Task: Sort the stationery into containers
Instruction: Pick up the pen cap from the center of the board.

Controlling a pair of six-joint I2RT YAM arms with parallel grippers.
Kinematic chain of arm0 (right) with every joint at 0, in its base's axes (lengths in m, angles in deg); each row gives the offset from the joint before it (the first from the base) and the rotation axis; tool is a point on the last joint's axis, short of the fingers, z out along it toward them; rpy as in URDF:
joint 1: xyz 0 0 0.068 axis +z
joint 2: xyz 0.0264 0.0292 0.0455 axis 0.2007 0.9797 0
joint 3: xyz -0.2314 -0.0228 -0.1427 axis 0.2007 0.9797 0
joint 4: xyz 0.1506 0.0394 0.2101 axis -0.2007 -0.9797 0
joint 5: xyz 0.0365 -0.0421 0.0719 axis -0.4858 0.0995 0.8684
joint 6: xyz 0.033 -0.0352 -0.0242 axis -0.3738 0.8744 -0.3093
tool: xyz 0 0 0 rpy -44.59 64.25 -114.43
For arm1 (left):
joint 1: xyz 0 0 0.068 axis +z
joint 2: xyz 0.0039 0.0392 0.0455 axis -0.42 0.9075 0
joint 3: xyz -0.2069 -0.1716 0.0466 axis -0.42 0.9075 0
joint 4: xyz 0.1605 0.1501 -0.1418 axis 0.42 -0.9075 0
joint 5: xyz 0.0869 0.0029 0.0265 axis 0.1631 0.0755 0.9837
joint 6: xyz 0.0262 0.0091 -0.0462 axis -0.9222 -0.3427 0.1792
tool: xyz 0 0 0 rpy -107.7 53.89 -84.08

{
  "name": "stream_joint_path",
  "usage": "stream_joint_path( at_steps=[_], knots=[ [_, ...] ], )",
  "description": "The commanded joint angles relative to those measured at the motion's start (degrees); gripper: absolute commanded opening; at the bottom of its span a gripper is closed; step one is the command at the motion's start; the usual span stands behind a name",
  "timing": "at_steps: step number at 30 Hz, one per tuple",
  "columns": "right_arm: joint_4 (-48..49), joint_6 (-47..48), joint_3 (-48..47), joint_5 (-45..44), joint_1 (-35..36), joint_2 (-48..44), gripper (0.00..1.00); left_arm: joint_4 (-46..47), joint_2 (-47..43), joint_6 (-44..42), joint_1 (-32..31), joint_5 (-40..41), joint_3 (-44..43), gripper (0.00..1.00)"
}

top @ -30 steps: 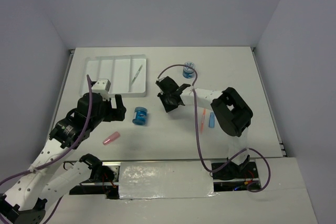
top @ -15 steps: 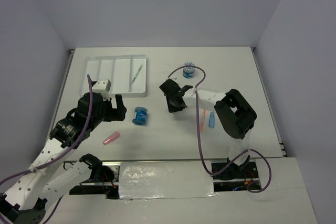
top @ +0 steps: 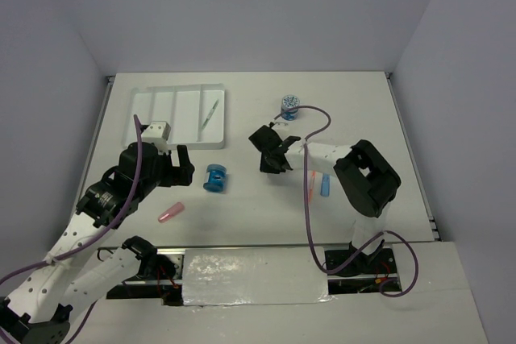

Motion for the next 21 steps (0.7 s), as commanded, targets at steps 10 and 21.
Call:
stream_joint_path(
  at_steps=[10, 21],
  knots=[
    [-17.6, -44.6, -3.1, -12.8, 0.3, -0.2, 0.03, 2.3, -1.5, -1.7, -0.3, -0.7, 0.0, 0.99],
    [-19.3, -64.6, -7.2, -8.1, 1.1, 1.5, 0.1, 2.3, -1.9, -1.7, -0.3, -0.7, 0.0, 0.99]
  ],
)
